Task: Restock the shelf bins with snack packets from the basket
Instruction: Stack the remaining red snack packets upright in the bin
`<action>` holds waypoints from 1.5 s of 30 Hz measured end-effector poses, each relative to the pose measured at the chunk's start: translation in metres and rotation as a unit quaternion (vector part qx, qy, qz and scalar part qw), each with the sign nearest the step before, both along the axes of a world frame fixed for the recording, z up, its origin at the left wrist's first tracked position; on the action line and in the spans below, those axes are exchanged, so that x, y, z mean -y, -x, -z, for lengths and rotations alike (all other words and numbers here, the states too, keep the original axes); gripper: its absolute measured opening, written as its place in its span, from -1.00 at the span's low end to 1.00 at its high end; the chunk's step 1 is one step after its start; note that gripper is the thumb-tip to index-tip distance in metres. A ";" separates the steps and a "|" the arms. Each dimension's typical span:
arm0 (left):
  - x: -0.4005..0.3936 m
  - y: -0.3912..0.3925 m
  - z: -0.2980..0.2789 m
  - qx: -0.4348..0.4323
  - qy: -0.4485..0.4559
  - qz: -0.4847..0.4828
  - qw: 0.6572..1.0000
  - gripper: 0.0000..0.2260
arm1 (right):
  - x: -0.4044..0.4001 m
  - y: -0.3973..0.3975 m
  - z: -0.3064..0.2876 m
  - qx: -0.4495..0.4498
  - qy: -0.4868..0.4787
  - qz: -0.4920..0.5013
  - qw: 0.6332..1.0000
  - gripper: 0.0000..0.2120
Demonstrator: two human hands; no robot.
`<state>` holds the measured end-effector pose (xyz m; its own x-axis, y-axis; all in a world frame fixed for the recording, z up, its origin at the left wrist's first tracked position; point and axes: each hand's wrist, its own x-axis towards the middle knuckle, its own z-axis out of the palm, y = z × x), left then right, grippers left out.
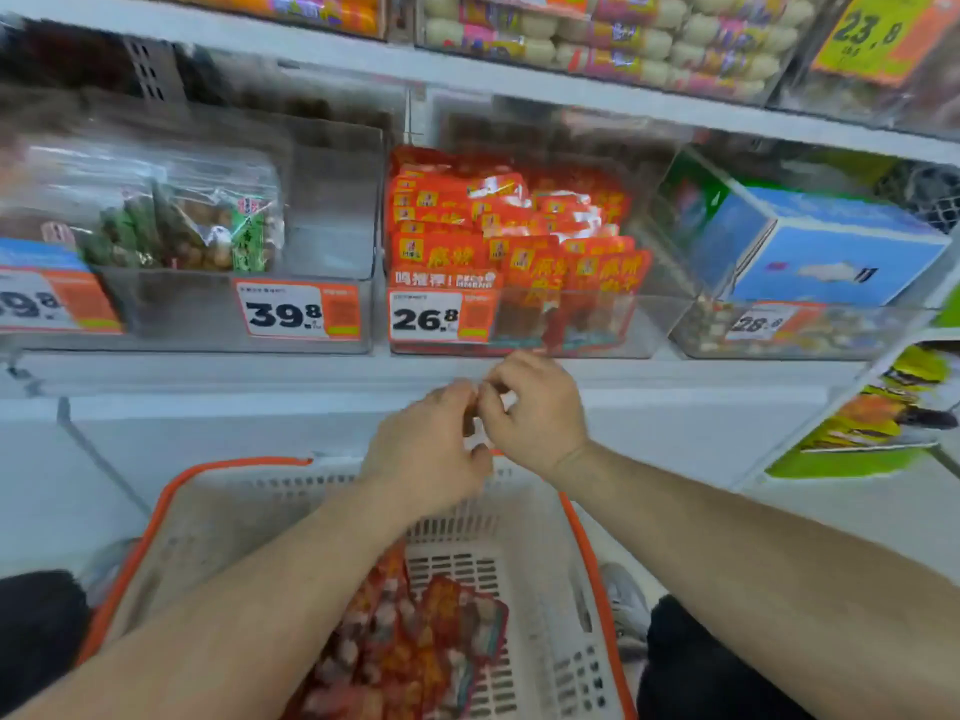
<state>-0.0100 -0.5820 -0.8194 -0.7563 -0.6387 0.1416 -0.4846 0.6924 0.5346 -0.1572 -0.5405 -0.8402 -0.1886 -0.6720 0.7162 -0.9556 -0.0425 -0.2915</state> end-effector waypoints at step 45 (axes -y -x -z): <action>-0.001 -0.026 0.106 0.055 -0.373 0.004 0.926 -0.60 | -0.006 0.009 0.033 0.080 -0.639 -0.006 0.765 -0.73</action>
<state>0.0161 -0.5807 -0.9256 -0.7450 -0.5225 -0.4147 -0.5606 0.1534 0.8138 -0.1663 -0.5346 -0.8730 -0.1927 -0.8064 -0.5591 -0.9050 0.3663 -0.2165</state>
